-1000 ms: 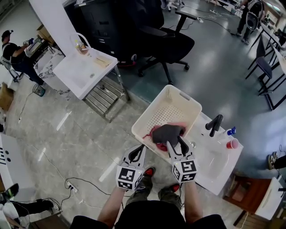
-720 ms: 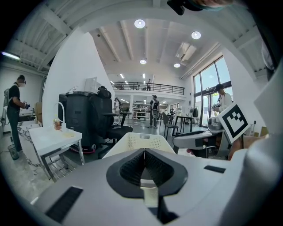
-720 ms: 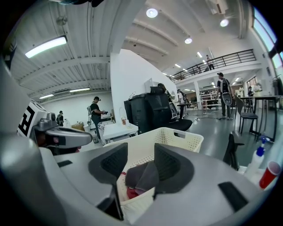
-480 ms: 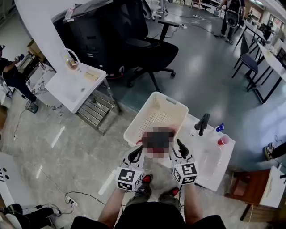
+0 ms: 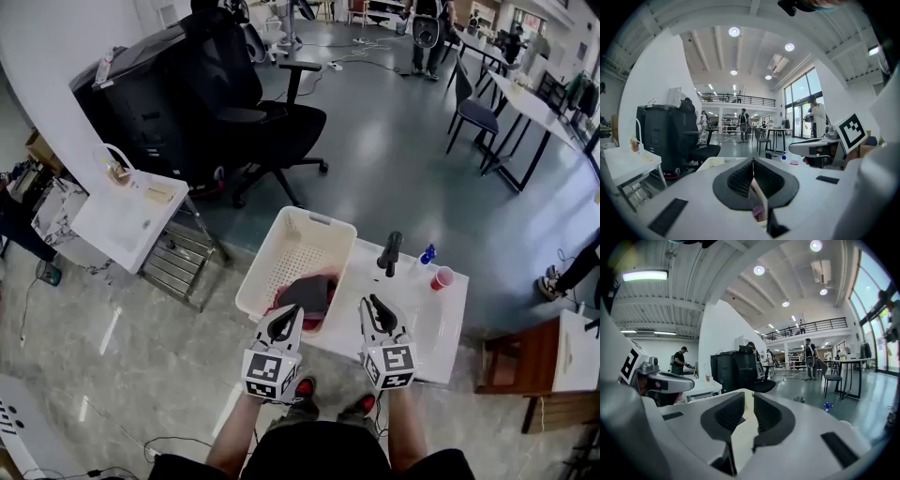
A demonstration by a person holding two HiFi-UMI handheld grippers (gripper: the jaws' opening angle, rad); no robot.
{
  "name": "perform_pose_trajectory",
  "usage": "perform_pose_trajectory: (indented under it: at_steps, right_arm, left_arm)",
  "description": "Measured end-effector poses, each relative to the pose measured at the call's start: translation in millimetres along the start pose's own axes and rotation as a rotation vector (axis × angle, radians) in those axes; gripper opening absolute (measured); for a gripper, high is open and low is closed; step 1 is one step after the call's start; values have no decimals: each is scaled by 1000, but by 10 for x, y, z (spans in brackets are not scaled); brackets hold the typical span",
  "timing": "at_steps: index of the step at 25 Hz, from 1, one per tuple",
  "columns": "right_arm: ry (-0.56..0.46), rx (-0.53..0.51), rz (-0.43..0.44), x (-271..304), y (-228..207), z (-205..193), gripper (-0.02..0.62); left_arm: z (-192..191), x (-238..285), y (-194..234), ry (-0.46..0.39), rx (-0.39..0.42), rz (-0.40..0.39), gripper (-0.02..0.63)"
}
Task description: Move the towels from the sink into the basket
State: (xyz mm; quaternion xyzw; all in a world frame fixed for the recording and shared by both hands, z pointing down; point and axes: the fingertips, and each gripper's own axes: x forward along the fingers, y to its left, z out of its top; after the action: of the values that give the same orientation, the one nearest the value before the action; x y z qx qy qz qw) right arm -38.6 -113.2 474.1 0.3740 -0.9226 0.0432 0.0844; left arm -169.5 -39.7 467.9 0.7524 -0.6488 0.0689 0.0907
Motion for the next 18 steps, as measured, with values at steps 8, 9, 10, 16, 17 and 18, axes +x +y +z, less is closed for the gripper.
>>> perform_pose_trajectory:
  at_steps: [8,9,10,16,17,18]
  right_arm:
    - [-30,2,-168,-445,-407,100,52]
    - [-31,2,-186,-506,-449,99,51]
    - [-31,3,-204,-563,-489,96,49]
    - [-38,-1,-290,-852,-628,79,46]
    - [-36,1,-300,-889,-633,68,46]
    - [-33,3,-309,-926,-632,51,46]
  left_arm:
    - [166,206,-362,-22,48,-137,8]
    - [184,222,-406,-24,50,-153,8]
    - [197,239,-449,-27,53,-167,8]
    - [201,303,-630,-28,78,-243,8]
    - [197,305,-643,-27,80,-253,8]
    - [193,303,-654,-26,81,-262,8]
